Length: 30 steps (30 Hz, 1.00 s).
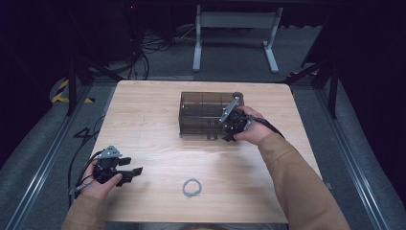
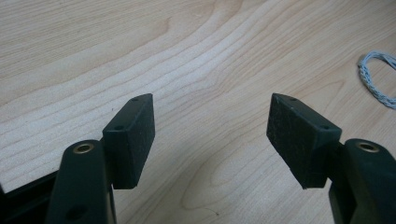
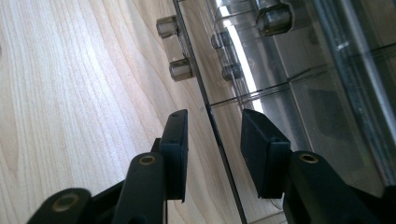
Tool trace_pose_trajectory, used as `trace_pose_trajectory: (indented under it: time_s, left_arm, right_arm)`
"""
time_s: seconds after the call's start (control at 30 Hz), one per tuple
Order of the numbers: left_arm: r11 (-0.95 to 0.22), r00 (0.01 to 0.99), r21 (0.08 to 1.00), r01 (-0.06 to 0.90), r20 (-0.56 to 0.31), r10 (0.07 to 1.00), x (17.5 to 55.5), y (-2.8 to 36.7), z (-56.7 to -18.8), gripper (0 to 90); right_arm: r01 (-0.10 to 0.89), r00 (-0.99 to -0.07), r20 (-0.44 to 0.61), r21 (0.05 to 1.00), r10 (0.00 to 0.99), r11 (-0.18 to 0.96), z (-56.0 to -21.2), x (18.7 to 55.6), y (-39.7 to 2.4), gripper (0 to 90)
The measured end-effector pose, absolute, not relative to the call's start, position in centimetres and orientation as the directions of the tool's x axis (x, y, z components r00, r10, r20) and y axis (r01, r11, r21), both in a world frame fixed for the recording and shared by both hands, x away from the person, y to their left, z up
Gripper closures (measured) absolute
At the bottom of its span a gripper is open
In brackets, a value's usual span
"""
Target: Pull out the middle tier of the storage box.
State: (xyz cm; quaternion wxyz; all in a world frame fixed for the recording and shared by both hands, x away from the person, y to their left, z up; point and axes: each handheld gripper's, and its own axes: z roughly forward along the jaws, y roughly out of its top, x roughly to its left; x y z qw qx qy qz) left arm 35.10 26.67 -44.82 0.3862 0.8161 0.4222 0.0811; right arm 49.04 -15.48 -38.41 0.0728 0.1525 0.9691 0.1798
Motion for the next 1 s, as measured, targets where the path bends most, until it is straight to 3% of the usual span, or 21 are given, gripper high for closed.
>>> trace_pose_trajectory:
  time_s: [0.73,1.0]
  left_arm:
    - [-0.347,0.632,0.698,0.626,-0.193,0.751,35.18,26.71,-44.88,33.5]
    - [-0.35,0.632,0.696,0.627,-0.192,0.751,35.23,26.63,-44.88,33.4]
  right_arm:
    - [0.245,-0.953,-0.093,0.326,0.289,0.913,-38.97,49.34,-15.03,79.8]
    - [0.238,-0.958,-0.08,0.319,0.276,0.917,-38.85,49.39,-14.98,81.6]
